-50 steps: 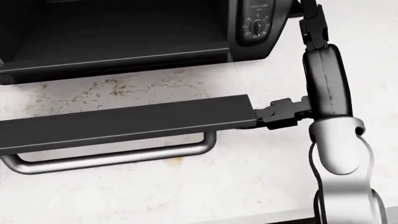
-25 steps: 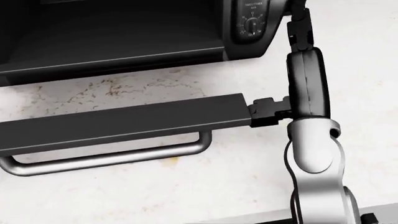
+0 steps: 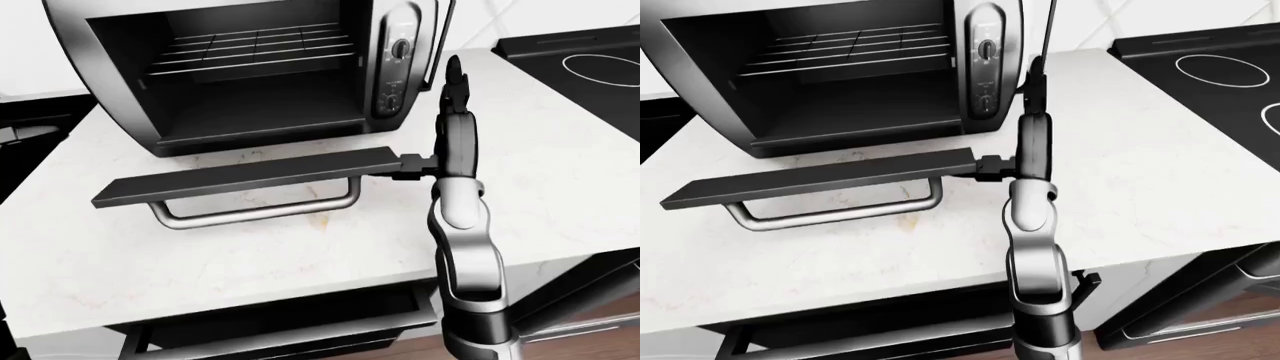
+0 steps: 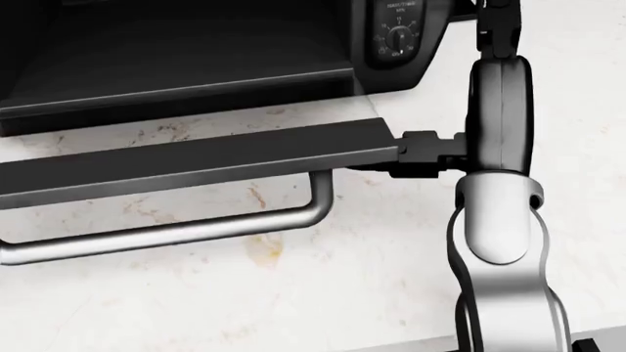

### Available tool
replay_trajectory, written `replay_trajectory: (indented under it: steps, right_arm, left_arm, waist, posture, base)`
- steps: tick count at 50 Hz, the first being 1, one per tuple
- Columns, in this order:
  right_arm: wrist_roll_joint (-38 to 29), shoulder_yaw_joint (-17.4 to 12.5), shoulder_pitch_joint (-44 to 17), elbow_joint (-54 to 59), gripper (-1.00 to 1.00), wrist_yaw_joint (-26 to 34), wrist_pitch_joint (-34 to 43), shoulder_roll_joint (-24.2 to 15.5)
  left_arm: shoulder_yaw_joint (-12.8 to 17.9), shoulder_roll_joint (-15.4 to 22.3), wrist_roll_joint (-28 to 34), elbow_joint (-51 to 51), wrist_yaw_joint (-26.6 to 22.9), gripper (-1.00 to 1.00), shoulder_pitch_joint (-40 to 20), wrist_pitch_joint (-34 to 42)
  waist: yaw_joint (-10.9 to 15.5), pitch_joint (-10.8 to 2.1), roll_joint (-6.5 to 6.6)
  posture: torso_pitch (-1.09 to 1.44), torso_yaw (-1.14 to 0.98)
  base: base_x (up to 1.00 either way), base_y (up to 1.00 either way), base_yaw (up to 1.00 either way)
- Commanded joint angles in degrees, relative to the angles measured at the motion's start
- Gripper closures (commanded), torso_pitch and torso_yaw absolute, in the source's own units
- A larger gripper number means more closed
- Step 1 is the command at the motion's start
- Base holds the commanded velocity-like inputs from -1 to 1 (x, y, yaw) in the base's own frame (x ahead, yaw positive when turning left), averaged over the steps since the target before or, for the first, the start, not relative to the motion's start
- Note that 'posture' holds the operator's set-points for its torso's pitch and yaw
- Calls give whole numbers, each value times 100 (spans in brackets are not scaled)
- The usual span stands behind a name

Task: Close the toaster oven door.

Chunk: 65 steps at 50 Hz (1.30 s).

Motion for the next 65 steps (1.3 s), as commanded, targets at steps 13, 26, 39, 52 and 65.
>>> replay_trajectory:
  steps: [13, 26, 39, 52, 65]
  right_arm:
    - [47, 35, -501, -515, -100, -396, -352, -18]
    - [87, 13, -793, -467, -100, -572, -233, -37]
    - [179, -113, -1543, 24, -100, -830, -196, -214]
    - [234, -106, -1922, 480, -100, -982, -324, -248]
    - [337, -158, -2385, 924, -100, -1132, -421, -330]
  left_arm:
    - [119, 191, -16, -167, 26, -100, -122, -144]
    - [148, 273, -63, -58, 36, -100, -130, -186]
    - [144, 264, -70, -106, 39, -100, -124, -153]
    - [172, 247, -64, -151, 30, -100, -86, -137]
    - [176, 257, -60, -87, 10, -100, -84, -183]
  waist:
    - [-27, -164, 52]
    - [-55, -138, 86]
    - [-78, -122, 129]
    - [-85, -116, 142]
    - [-66, -117, 148]
  posture:
    - [0, 0]
    - [0, 0]
    - [0, 0]
    - [0, 0]
    - [0, 0]
  base:
    - [0, 0, 0]
    - [0, 0, 0]
    - [0, 0, 0]
    - [0, 0, 0]
    - [0, 0, 0]
